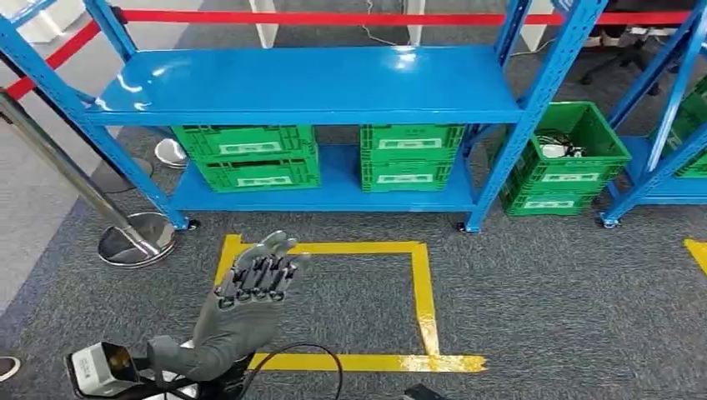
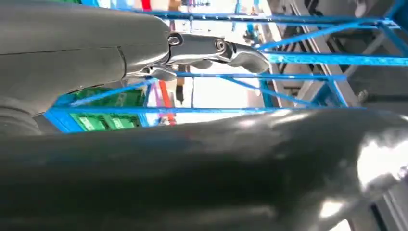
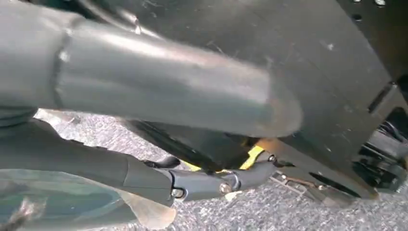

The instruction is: Take the parts from the cabinet and place them on the table.

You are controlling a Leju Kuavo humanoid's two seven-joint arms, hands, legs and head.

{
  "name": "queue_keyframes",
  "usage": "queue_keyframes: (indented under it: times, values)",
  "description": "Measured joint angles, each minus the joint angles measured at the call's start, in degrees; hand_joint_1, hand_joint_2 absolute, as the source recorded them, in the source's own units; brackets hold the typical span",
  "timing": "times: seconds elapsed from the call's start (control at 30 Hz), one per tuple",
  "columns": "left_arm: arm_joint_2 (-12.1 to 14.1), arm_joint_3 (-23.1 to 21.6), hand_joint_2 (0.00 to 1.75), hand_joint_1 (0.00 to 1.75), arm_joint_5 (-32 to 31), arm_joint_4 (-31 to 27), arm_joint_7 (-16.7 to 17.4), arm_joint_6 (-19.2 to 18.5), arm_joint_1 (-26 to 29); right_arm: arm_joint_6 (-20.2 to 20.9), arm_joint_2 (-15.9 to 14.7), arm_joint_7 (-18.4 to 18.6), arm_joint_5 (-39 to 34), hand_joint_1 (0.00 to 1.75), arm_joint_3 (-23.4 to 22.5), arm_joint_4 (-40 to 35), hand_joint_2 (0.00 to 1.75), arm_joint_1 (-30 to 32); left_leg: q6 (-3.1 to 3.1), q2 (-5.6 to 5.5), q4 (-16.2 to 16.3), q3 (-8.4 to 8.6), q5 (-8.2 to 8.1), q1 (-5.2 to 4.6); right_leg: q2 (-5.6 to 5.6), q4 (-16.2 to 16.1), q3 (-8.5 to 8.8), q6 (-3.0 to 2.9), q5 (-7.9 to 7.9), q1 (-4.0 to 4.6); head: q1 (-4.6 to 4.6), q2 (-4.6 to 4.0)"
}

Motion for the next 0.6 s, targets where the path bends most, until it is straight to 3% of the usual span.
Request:
queue_keyframes:
  times: [0.03, 0.07, 0.13, 0.17, 0.2, 0.23, 0.27, 0.3, 0.33, 0.37, 0.47, 0.5, 0.57, 0.6]
  values:
    - [0.0, 0.0, 0.0, 0.0, 0.0, 0.0, -0.1, 0.0, -0.1, 0.0, 0.0, 0.2, 0.0, 0.0, 0.0, 0.0, 0.0, 0.0, -0.35, 3.5, 1.5, -0.52, -0.81, -0.48, -0.58, -0.2, 0.39, -0.36, -0.14, 0.2, -0.29, 0.0]
    - [0.0, 0.0, 0.0, 0.0, 0.1, 0.0, -0.1, 0.0, -0.2, 0.0, 0.0, 0.3, 0.0, 0.0, 0.0, 0.0, 0.0, 0.2, -0.64, 5.8, 4.6, -2.08, -2.49, -0.44, -1.53, -0.2, 0.59, -0.66, -0.29, 0.35, -0.88, 0.0]
    - [0.0, 0.0, 0.0, 0.0, 0.2, 0.0, -0.1, 0.0, -0.1, -0.1, 0.0, 0.4, 0.0, 0.0, -0.1, 0.0, 0.0, 0.5, -0.93, 7.68, 13.4, -6.56, -6.16, -0.19, -3.33, -0.2, 0.78, -1.01, -0.61, 0.68, -0.81, 0.0]
    - [0.1, 0.0, 0.0, 0.0, 0.3, 0.0, -0.1, 0.0, 0.0, -0.2, 0.0, 0.5, 0.0, 0.0, -0.2, 0.0, 0.0, 0.5, -0.94, 7.91, 17.0, -8.49, -7.1, -0.1, -4.27, -0.2, 0.84, -1.09, -0.77, 0.78, -0.83, 0.0]
    - [0.1, 0.0, 0.0, 0.0, 0.3, 0.0, -0.1, 0.0, 0.0, -0.3, -0.1, 0.5, 0.0, 0.0, -0.2, 0.0, 0.0, 0.5, -0.85, 7.99, 17.4, -8.84, -6.39, -0.08, -5.11, -0.2, 1.02, -1.1, -0.93, 0.88, -0.85, 0.0]
    - [0.1, 0.0, 0.0, 0.0, 0.4, 0.0, -0.1, 0.0, 0.0, -0.5, -0.1, 0.5, 0.0, 0.0, -0.2, 0.0, 0.0, 0.5, -0.63, 8.04, 15.4, -7.89, -4.57, -0.1, -5.86, -0.2, 1.25, -1.09, -1.14, 1.01, -0.81, 0.0]
    - [0.1, 0.0, 0.0, 0.0, 0.4, 0.0, -0.1, 0.0, 0.0, -0.5, -0.1, 0.5, 0.0, 0.0, -0.2, 0.0, 0.0, 0.5, -0.16, 8.29, 10.9, -5.62, -1.8, -0.22, -6.64, -0.2, 1.63, -1.07, -1.4, 1.16, -0.9, 0.0]
    - [0.1, 0.0, 0.0, 0.0, 0.4, 0.0, -0.2, 0.0, 0.0, -0.7, -0.1, 0.5, 0.0, 0.0, -0.2, 0.0, 0.0, 0.5, 0.57, 9.34, 5.4, -2.84, 0.79, -0.58, -7.24, -0.2, 2.06, -1.02, -1.68, 1.31, -0.81, 0.0]
    - [0.1, 0.0, 0.0, 0.0, 0.4, 0.0, -0.3, 0.0, 0.0, -1.1, 0.0, 0.2, 0.0, 0.0, -0.2, 0.0, 0.0, 0.6, 1.43, 11.91, 1.5, -0.95, 1.39, -1.22, -7.7, -0.3, 2.26, -0.94, -1.94, 1.31, -0.79, 0.0]
    - [0.1, 0.0, 0.0, 0.0, 0.4, 0.0, -0.4, 0.3, -0.1, -1.8, 0.0, -0.5, 0.0, 0.0, -0.2, 0.0, 0.0, 0.9, 1.64, 12.68, 0.6, -0.25, 0.37, -1.67, -8.28, -0.2, 2.13, -0.47, -2.25, 1.71, -0.87, 0.0]
    - [0.3, 0.1, 0.0, 0.0, 0.4, 0.0, -0.7, 0.7, 0.4, -3.7, 0.0, -2.3, 0.0, 0.0, -0.2, 0.0, 0.0, 1.0, 1.9, 11.35, 0.3, -0.45, 0.26, -1.88, -9.63, -1.0, 2.85, 0.24, -2.2, 1.56, -0.83, 0.0]
    - [0.2, 0.2, 0.0, 0.0, 0.4, -0.1, -0.7, 0.9, 0.5, -4.5, 0.0, -3.0, 0.0, 0.0, -0.2, 0.0, 0.0, 0.8, 2.13, 11.01, -0.6, -0.04, 0.52, -1.6, -10.05, -1.3, 3.4, 0.59, -2.37, 1.86, -0.76, 0.0]
    - [0.2, 0.2, 0.0, 0.0, 0.3, -0.3, -0.7, 1.1, 0.5, -5.2, 0.0, -3.9, 0.0, 0.0, -0.2, 0.0, 0.0, 1.0, 2.44, 10.42, -1.7, 0.93, 0.89, -0.91, -5.1, 1.9, 1.63, 0.83, -4.46, 1.38, -0.33, 0.0]
    - [0.2, 0.2, 0.0, 0.0, 0.3, -0.3, -0.7, 1.1, 0.5, -5.4, 0.0, -4.1, 0.0, 0.0, -0.2, 0.0, 0.0, 1.2, 2.57, 10.11, -1.7, 0.91, 0.81, -0.84, -3.84, 6.0, -0.61, 0.98, -6.19, 1.35, -0.07, 0.0]
